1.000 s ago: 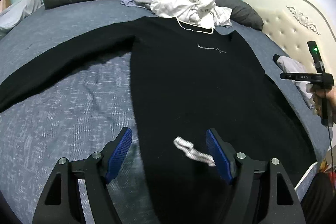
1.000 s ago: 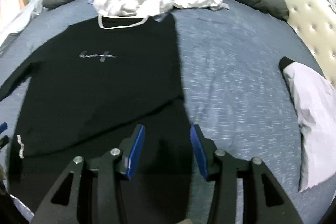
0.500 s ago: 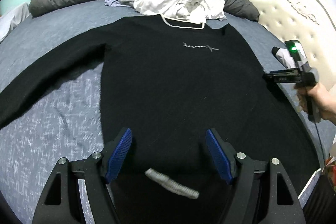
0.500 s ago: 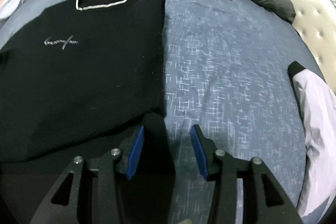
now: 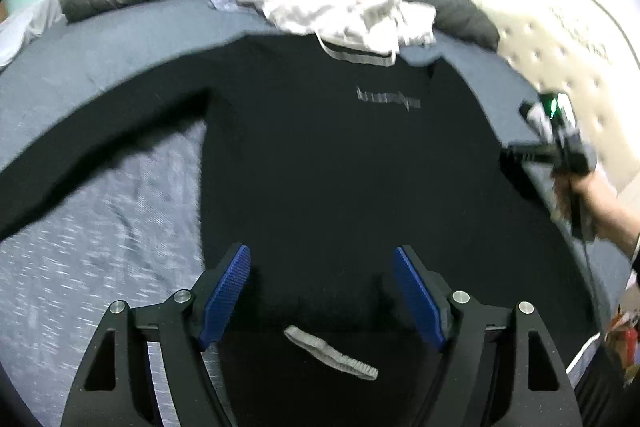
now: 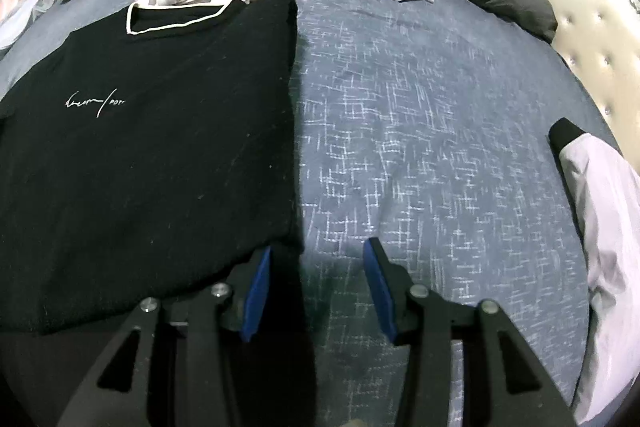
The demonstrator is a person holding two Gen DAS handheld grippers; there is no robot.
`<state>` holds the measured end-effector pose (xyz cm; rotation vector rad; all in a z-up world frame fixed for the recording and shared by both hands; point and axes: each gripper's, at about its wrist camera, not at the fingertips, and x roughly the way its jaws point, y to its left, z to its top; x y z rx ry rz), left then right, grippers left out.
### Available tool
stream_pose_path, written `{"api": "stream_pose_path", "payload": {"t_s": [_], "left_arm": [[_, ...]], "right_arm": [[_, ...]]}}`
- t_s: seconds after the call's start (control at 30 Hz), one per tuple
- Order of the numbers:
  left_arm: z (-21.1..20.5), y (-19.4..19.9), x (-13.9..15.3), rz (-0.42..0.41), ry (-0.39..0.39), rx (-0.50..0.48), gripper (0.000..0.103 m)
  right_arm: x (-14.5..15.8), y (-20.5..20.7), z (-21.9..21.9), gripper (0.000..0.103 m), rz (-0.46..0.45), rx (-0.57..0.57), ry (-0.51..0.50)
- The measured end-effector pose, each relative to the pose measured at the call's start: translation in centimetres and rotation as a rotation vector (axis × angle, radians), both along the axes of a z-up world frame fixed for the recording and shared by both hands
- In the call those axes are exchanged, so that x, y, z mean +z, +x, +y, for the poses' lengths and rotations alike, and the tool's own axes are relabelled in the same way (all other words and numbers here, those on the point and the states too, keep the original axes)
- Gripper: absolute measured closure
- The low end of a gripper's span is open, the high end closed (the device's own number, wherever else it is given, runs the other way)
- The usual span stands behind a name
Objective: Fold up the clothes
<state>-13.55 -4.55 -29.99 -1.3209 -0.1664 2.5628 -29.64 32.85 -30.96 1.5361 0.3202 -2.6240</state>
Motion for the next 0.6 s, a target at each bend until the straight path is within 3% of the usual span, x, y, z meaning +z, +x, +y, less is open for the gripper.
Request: {"api": "stream_pose_path", "payload": {"t_s": [0.27, 0.43, 0.6], "left_arm": [[0.8, -0.7, -1.2, -0.024, -0.004, -0.014, 0.025], [0.7, -1.1, -1.2, -0.023, 0.02, -0.01, 0.025], [0.8, -1.5, -0.8, -0.011, 0.037, -0.006, 0.025]], "right_arm": [[-0.1, -0.3, 1.2, 0.062, 0.001, -0.019, -0.004], [0.2, -0.3, 1.9, 0.062, -0.081, -0.014, -0.054], [3.9, 0.5, 3.3, 0.061, -0.047, 0.001, -0.072]]}}
